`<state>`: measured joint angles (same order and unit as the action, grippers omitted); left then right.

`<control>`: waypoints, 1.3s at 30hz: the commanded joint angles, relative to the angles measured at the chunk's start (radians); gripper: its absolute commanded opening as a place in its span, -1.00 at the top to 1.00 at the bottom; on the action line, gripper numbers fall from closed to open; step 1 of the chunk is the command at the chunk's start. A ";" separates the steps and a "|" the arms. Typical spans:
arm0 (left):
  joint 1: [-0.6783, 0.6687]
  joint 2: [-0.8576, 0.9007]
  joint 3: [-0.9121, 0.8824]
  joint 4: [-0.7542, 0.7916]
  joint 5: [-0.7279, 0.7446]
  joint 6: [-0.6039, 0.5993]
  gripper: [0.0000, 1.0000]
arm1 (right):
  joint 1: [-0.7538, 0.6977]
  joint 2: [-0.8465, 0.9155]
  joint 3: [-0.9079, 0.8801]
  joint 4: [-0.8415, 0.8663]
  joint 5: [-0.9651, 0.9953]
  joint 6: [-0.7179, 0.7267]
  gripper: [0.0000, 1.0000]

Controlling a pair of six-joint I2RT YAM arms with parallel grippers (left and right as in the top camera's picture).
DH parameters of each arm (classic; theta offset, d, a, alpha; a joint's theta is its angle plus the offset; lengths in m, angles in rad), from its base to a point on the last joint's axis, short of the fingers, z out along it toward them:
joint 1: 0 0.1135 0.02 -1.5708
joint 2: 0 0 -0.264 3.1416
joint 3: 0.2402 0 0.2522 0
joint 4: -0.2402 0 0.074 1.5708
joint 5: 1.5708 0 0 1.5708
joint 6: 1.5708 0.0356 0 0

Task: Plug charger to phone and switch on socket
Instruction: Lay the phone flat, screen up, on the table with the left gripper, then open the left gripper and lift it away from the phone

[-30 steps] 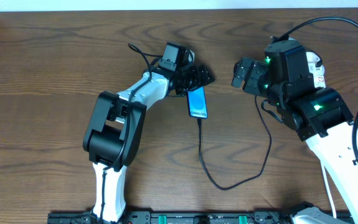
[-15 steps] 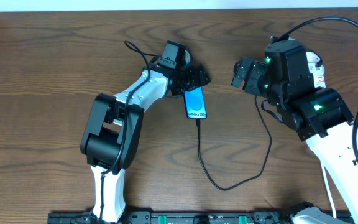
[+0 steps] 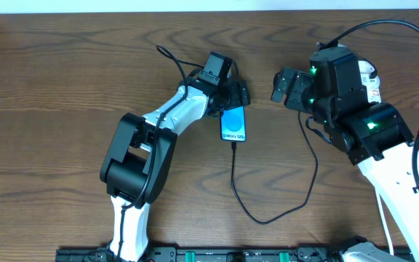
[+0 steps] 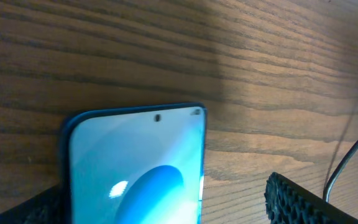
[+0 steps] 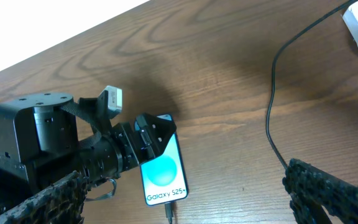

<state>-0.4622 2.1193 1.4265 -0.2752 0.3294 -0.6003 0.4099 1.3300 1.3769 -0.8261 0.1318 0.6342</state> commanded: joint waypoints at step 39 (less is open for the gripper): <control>0.104 -0.488 -0.016 -0.472 -0.325 0.428 -0.79 | -0.003 -0.010 0.003 0.000 0.020 -0.014 -0.98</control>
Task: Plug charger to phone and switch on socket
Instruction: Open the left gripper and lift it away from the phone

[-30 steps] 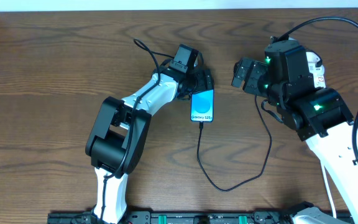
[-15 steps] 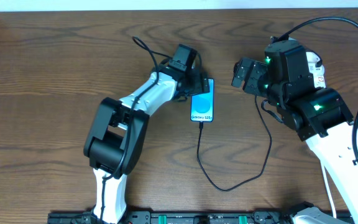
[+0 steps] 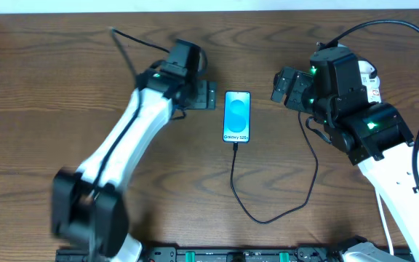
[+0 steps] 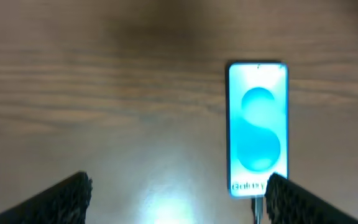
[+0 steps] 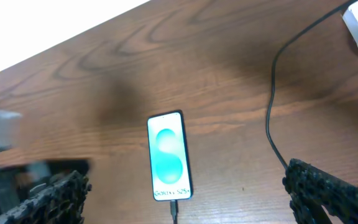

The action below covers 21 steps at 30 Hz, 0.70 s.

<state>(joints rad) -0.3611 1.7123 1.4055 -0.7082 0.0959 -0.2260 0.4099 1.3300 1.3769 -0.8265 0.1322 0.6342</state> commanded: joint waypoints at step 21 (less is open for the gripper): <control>0.003 -0.216 0.005 -0.103 -0.138 0.053 -0.79 | -0.003 -0.005 0.003 0.018 0.017 -0.023 -0.99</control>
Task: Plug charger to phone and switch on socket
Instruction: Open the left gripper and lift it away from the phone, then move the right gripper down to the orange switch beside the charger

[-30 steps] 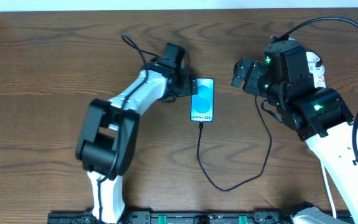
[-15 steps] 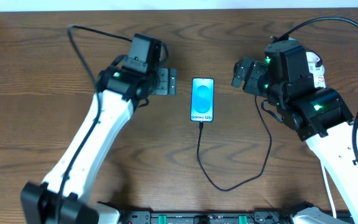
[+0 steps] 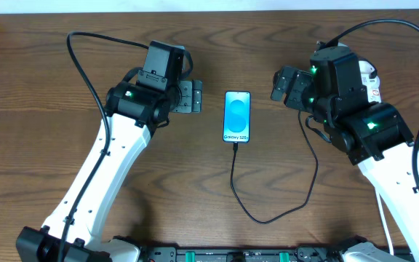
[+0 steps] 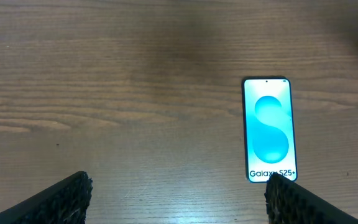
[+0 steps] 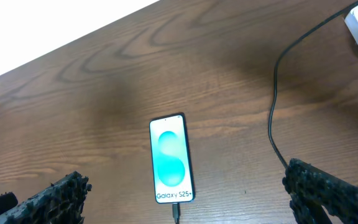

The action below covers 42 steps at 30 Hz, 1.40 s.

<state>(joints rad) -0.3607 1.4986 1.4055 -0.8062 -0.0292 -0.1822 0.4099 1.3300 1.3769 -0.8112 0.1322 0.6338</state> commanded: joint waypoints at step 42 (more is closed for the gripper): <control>0.002 -0.003 0.005 -0.005 -0.013 0.010 -0.79 | -0.764 0.510 0.248 -0.304 -0.518 -0.599 -0.99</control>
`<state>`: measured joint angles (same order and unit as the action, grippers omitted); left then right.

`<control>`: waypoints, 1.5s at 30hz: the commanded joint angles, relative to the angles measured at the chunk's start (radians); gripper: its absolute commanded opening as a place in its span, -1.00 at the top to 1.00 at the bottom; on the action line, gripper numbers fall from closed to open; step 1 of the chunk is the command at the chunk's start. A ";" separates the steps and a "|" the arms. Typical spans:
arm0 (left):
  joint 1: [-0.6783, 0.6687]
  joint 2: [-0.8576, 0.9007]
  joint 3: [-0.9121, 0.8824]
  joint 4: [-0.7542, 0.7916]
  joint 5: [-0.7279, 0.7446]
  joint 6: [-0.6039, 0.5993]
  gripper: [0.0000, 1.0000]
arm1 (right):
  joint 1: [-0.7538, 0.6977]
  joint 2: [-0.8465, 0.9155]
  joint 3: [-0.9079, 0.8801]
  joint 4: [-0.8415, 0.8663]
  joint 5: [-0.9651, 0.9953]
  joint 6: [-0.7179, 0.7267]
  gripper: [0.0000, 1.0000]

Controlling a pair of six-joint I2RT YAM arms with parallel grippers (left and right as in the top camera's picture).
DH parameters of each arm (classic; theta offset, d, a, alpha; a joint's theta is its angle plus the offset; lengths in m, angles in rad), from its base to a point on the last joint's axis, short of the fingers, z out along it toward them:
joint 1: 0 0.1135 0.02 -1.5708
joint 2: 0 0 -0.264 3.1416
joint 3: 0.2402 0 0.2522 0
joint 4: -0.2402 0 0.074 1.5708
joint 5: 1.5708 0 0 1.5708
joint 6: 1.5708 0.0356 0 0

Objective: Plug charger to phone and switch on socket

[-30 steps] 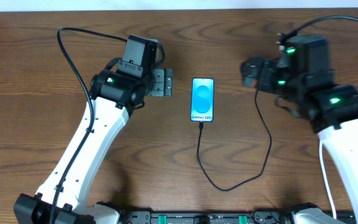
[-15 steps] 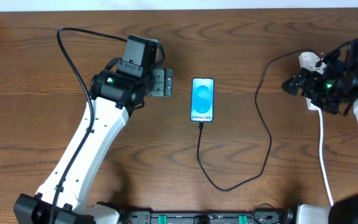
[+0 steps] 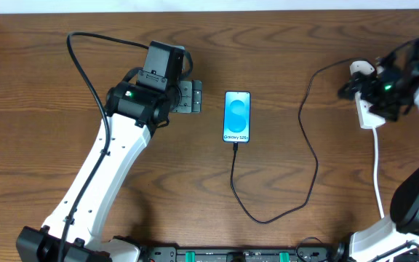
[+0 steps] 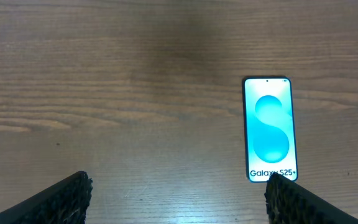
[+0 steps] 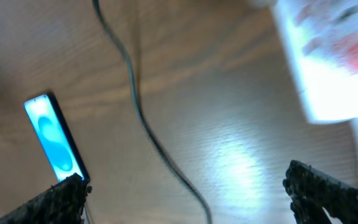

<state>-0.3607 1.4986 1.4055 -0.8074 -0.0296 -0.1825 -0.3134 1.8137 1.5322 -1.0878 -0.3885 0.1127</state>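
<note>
The phone (image 3: 237, 116) lies flat mid-table with its blue screen lit; it also shows in the left wrist view (image 4: 269, 129) and the right wrist view (image 5: 53, 138). A black charger cable (image 3: 308, 145) meets the phone's bottom edge, loops toward the front, then runs up to the white socket strip (image 3: 369, 109) at the far right. My left gripper (image 3: 192, 97) hovers open just left of the phone, holding nothing (image 4: 179, 200). My right gripper (image 3: 353, 84) is open at the socket strip's far end; strip (image 5: 328, 62) and cable (image 5: 148, 124) are blurred in its view.
A white power cord (image 3: 379, 175) runs from the socket strip toward the front right edge. The wooden table (image 3: 49, 145) ends at a pale wall along the back. The left arm's black cable arches over the back left.
My right arm has moved from beside the phone to the far right, over the socket strip. The left arm, the phone and the charger cable have stayed where they were.
At first my left gripper was around the phone's top end, with the cable at its bottom. Then the left gripper stood apart to the left and the phone lay straight. It stayed there, and now the right gripper is at the socket strip.
</note>
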 commanded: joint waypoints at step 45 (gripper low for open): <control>0.002 -0.003 0.005 -0.003 -0.013 0.010 -0.78 | -0.116 0.451 0.304 0.086 -0.123 -0.391 -0.98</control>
<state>-0.3607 1.4986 1.4055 -0.8074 -0.0296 -0.1825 -0.4343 2.2276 1.8240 -1.0058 -0.5014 -0.2584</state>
